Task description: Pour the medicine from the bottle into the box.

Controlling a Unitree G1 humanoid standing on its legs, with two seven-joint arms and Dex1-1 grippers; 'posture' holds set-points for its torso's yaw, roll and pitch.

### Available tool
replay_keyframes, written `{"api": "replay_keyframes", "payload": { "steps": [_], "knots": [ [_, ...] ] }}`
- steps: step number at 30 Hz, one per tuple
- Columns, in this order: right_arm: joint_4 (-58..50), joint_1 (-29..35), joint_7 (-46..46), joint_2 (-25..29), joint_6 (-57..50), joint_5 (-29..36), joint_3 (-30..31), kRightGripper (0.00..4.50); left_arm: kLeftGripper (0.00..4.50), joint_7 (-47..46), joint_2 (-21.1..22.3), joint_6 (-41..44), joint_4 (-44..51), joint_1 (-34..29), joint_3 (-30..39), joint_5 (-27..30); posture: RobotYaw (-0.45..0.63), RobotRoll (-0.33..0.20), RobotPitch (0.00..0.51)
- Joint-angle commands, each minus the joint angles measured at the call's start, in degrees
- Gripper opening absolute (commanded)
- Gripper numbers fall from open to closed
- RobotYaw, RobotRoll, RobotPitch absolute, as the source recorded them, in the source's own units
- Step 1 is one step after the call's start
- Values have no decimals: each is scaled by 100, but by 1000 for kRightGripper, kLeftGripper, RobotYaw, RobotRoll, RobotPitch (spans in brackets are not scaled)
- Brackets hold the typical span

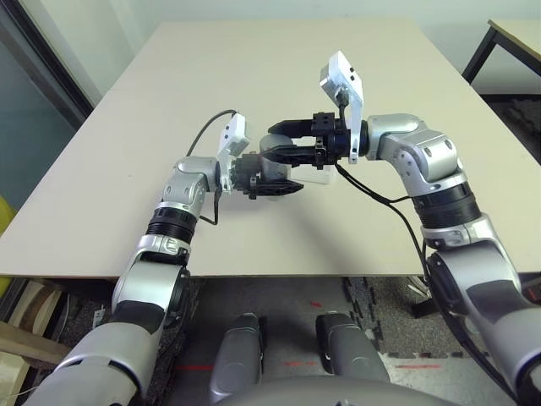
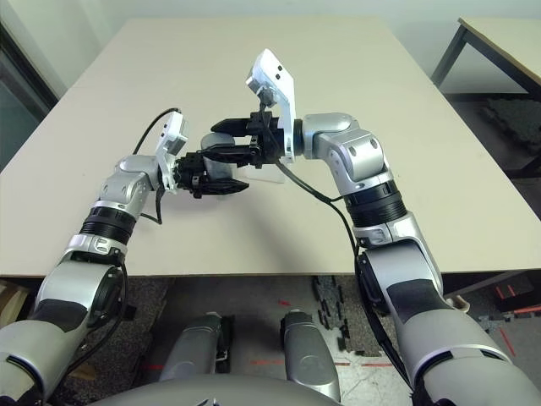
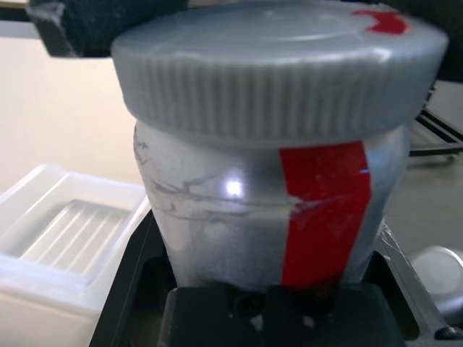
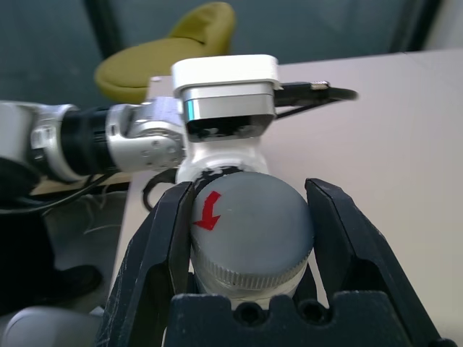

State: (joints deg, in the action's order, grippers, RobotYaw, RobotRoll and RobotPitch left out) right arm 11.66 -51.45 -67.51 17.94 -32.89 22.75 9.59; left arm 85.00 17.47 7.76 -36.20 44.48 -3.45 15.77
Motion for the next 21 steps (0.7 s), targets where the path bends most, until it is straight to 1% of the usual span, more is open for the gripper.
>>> {"api": "replay_keyframes", "payload": {
  "steps": [1, 4, 10, 12, 14, 15, 16, 21],
  "knots": [
    [-134, 65, -799, 8, -17, 463, 83, 2568, 2748, 26, 21, 150, 185, -93, -84, 78, -122, 0, 58],
    [-87, 24, -928, 32, -29, 498, 83, 2568, 2748, 31, 39, 229, 310, -139, -105, 121, -120, 0, 58],
    [213, -103, -879, -37, 118, 323, 97, 2568, 2748, 54, 89, 334, 467, -203, -130, 170, -115, 0, 57],
    [392, -156, -733, -89, 228, 209, 71, 3318, 2748, 64, 103, 364, 535, -238, -147, 174, -111, 0, 57],
    [517, -191, -662, -119, 297, 145, 42, 3821, 2748, 67, 110, 410, 651, -301, -174, 195, -110, 0, 56],
    [550, -201, -656, -129, 316, 132, 27, 4206, 2748, 64, 112, 429, 698, -330, -186, 205, -110, 0, 56],
    [573, -208, -653, -136, 332, 125, 18, 4491, 2748, 58, 113, 443, 731, -350, -193, 210, -110, 0, 56],
    [731, -270, -497, -185, 374, 129, -96, 4500, 2748, 45, 140, 532, 979, -546, -219, 231, -109, 0, 54]
  ]
}}
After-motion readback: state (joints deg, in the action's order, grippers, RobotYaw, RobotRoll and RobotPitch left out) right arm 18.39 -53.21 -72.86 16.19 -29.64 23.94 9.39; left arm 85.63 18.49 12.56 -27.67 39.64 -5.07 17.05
